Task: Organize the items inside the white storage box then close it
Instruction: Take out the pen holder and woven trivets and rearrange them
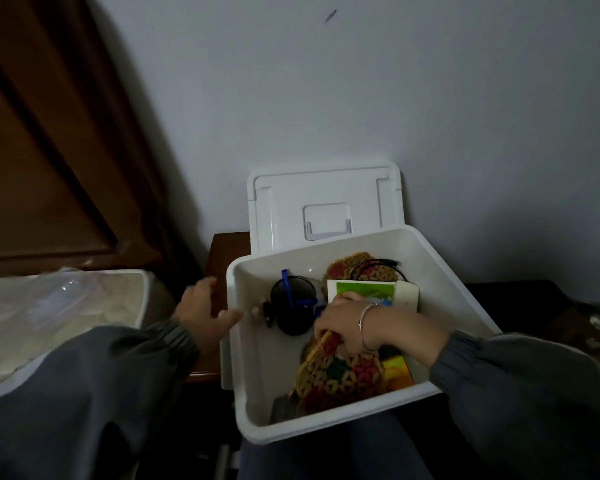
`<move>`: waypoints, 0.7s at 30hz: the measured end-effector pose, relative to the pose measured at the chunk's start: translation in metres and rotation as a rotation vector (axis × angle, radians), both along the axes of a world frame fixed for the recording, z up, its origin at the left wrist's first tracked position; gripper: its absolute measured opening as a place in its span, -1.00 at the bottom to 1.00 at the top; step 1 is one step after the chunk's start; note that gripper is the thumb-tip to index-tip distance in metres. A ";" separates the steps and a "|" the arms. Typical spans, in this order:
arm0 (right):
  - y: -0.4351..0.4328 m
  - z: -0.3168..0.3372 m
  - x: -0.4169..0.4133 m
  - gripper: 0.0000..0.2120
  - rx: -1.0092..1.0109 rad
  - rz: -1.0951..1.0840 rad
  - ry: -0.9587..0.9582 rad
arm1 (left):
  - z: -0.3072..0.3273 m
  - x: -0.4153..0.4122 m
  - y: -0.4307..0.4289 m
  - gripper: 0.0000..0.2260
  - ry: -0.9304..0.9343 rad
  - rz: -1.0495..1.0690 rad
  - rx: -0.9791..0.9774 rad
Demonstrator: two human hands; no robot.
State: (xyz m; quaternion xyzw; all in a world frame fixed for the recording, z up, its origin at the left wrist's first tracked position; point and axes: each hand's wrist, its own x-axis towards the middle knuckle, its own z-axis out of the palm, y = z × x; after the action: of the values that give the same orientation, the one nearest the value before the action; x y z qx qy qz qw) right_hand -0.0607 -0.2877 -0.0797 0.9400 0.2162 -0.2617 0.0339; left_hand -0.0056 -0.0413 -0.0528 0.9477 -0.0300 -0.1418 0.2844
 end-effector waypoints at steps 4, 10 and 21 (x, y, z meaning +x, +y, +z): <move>0.013 -0.003 -0.002 -0.29 0.027 -0.068 -0.035 | -0.039 -0.065 0.023 -0.43 0.257 0.023 -0.240; -0.007 -0.004 -0.035 -0.11 0.233 -0.318 -0.205 | -0.056 -0.092 0.008 -0.62 0.186 0.065 -0.368; -0.105 -0.005 -0.102 -0.13 0.168 -0.976 -0.388 | -0.054 -0.039 0.017 -0.79 0.079 0.061 -0.217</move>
State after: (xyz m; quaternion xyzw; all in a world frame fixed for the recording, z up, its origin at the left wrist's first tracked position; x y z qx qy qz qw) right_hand -0.1625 -0.3924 -0.0845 0.9619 -0.2365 -0.0500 -0.1281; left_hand -0.0446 -0.0246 -0.1064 0.9055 -0.0050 -0.1661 0.3904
